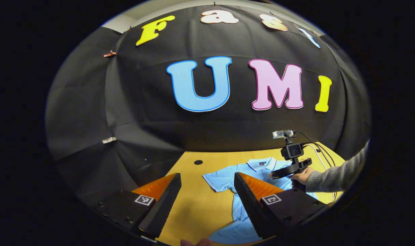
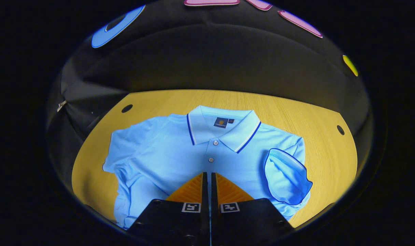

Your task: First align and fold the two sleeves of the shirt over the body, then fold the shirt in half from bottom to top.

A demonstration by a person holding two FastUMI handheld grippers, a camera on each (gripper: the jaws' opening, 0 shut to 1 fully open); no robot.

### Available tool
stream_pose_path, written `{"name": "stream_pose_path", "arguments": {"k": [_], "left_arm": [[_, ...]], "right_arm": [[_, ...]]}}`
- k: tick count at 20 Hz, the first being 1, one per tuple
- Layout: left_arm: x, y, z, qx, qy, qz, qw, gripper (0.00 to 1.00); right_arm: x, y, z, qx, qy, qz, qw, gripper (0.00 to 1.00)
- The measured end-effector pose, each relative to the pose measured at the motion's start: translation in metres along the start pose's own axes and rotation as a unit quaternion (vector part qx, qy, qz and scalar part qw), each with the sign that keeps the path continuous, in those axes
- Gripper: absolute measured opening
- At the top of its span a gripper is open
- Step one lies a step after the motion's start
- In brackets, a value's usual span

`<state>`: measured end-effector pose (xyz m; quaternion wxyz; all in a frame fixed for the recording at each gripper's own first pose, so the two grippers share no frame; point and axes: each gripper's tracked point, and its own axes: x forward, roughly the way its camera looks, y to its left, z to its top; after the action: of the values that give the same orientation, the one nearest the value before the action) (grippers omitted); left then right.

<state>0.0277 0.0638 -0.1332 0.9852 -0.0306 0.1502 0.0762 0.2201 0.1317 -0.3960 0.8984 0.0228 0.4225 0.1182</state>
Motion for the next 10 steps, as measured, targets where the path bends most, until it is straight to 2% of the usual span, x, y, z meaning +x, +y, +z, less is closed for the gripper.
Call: {"name": "stream_pose_path", "arguments": {"k": [2,3,4,5,6,9,10], "left_arm": [[0.026,-0.001,-0.002,-0.002,-0.002,-0.004,1.0,0.99],[0.04,-0.003,-0.002,-0.001,-0.004,-0.006,1.0,0.99],[0.055,-0.006,-0.004,0.003,-0.002,-0.011,1.0,0.99],[0.072,-0.01,-0.011,0.009,0.004,-0.018,1.0,0.99],[0.088,-0.015,-0.019,0.014,0.015,-0.026,0.999,0.99],[0.134,-0.024,-0.041,0.01,0.046,-0.034,0.998,0.99],[0.149,-0.024,-0.05,0.003,0.059,-0.033,0.998,0.99]], "right_arm": [[-0.011,-0.001,0.01,0.008,-0.027,0.007,1.0,0.19],[-0.017,-0.001,0.016,0.01,-0.045,0.01,0.999,0.43],[-0.025,-0.001,0.02,0.012,-0.061,0.011,0.998,0.54],[-0.033,0.0,0.024,0.015,-0.075,0.014,0.997,0.71],[-0.041,0.0,0.029,0.015,-0.09,0.015,0.996,0.81],[-0.067,-0.003,0.038,0.003,-0.131,0.012,0.991,0.94],[-0.077,-0.003,0.041,-0.001,-0.143,0.014,0.99,0.95]]}}
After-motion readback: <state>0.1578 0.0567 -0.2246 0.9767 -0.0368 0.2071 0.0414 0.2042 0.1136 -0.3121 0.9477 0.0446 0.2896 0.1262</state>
